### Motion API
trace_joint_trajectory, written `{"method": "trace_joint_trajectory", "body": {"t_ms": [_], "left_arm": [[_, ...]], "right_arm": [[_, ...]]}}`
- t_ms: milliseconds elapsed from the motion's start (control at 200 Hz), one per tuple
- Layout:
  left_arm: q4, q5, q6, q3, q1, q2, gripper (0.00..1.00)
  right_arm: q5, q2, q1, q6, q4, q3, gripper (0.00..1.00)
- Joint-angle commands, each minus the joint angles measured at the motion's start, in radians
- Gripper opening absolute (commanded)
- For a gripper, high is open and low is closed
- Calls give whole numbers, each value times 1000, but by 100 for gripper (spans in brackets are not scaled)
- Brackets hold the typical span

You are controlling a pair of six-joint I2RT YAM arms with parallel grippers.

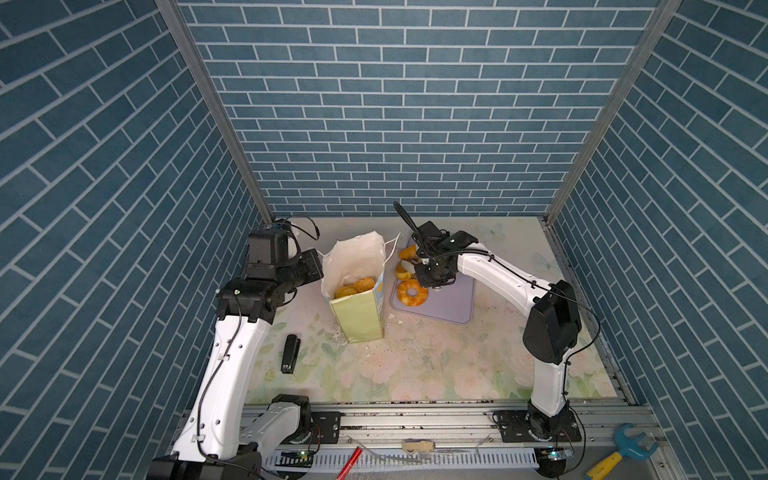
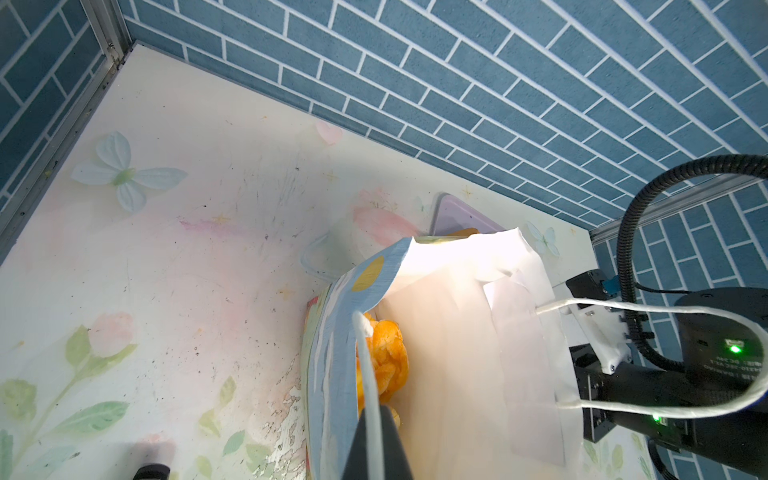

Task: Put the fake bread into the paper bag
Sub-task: 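Lower the tongs and pinch the yellow scalloped bun beside the ring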

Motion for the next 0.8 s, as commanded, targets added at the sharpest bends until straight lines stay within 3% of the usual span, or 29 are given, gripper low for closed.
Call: {"method": "trace_joint_trajectory", "body": {"t_ms": [0,280,795], "left_arm": [[-13,-9,7,2,5,-8,0],[-17,-11,8,7,5,-8,0],[-23,-5,2,23,6,0,0]], "right_arm": [[32,-64,-1,-10,-51,-32,17],[74,-139,-34,-12,-47,-94,12],[18,-243,-38,-18,-5,-120,10]]}}
